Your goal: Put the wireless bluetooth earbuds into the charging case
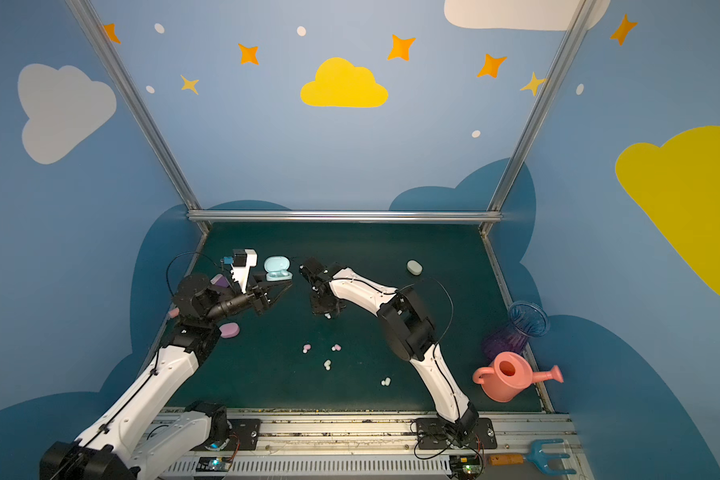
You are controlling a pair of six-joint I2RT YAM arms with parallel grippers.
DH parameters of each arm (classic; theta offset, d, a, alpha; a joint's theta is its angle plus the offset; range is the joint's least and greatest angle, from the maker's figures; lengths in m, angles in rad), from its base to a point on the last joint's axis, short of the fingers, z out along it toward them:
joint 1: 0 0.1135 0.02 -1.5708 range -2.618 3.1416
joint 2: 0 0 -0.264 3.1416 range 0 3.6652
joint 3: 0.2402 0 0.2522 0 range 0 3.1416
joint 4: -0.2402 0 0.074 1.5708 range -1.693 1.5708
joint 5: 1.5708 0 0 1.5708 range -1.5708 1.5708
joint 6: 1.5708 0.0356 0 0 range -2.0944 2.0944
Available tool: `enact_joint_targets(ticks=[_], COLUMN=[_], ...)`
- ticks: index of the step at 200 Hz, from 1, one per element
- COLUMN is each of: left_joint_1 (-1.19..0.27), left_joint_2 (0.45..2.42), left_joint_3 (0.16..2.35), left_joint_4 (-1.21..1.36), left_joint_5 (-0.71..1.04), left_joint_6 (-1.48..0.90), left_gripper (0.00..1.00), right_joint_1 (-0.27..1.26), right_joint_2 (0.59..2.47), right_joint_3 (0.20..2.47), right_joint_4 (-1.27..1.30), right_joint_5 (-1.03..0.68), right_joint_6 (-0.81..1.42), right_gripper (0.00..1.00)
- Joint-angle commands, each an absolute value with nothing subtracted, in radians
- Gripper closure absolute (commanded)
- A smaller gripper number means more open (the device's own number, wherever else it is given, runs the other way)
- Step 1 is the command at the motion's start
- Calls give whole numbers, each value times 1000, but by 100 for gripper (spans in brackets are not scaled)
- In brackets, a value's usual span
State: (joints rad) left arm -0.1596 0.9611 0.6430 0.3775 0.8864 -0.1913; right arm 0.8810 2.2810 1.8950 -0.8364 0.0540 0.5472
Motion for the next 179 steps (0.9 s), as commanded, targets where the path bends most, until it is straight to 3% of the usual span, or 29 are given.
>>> enact_joint_targets(ticks=[1,179], left_joint_1=[-163,-162], left_joint_2=[949,948], left_joint_3=[638,638], left_joint_4=[402,400], left_joint_5=[898,899], left_joint_6=[-186,-183], left_gripper=[96,96], right_joint_1=[888,900], right_joint_2=[2306,2375], right_joint_3=[1921,1965], right_joint_4=[-872,-945], right_joint_5=[76,88], right_joint_6=[564,569], right_gripper=[58,77])
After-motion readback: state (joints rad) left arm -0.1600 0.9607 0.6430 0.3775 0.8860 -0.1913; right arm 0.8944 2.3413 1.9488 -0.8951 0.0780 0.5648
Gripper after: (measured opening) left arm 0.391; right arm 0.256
